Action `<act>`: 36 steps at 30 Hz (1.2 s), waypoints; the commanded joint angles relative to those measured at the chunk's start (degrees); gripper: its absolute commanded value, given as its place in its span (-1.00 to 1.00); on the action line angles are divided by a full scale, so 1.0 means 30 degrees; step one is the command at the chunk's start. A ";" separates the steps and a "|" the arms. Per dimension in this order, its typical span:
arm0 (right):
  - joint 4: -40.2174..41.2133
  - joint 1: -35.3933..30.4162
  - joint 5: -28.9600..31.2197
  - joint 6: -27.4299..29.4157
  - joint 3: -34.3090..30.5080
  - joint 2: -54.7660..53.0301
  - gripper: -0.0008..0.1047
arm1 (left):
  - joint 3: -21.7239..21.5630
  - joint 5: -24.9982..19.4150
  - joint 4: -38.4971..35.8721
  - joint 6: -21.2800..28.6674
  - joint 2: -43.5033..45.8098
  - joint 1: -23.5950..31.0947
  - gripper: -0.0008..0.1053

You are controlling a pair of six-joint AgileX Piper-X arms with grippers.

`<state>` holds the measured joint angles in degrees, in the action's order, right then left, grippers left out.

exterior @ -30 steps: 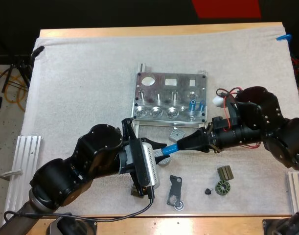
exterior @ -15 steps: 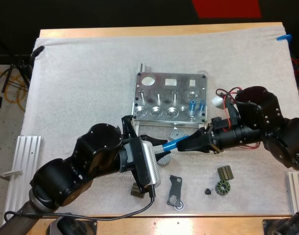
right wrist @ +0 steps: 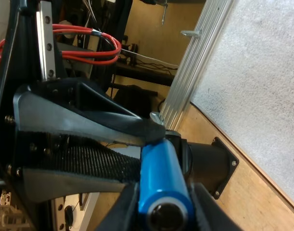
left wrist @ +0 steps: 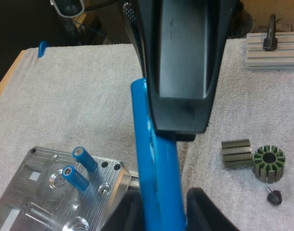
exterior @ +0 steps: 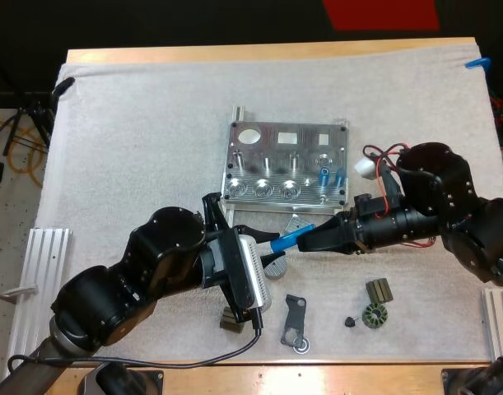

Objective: Load cells from right to left

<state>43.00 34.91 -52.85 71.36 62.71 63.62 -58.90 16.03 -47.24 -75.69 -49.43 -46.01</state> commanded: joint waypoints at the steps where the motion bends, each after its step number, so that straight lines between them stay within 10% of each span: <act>1: -0.0277 0.0010 -0.0407 0.0155 0.0092 -0.0032 -0.99 | -0.0101 -0.0180 0.0284 0.0070 0.0110 -0.0037 -0.98; 28: 0.0685 0.0010 0.0833 0.2966 0.0092 -0.0032 -0.99 | -0.0101 -0.0290 0.0284 -0.0164 0.0110 -0.0037 -0.92; 31: 0.0748 0.0010 0.0831 0.3328 0.0092 -0.0032 -0.99 | -0.0101 -0.0290 0.0284 -0.0778 0.0110 -0.0037 -0.66; 36: 0.0741 0.0010 0.1193 0.3732 0.0092 -0.0032 -0.99 | -0.0101 -0.0290 0.0284 -0.1894 0.0148 -0.0037 0.32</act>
<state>45.22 34.91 -49.66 81.42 62.71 63.69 -58.82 15.65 -47.02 -79.42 -49.43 -46.01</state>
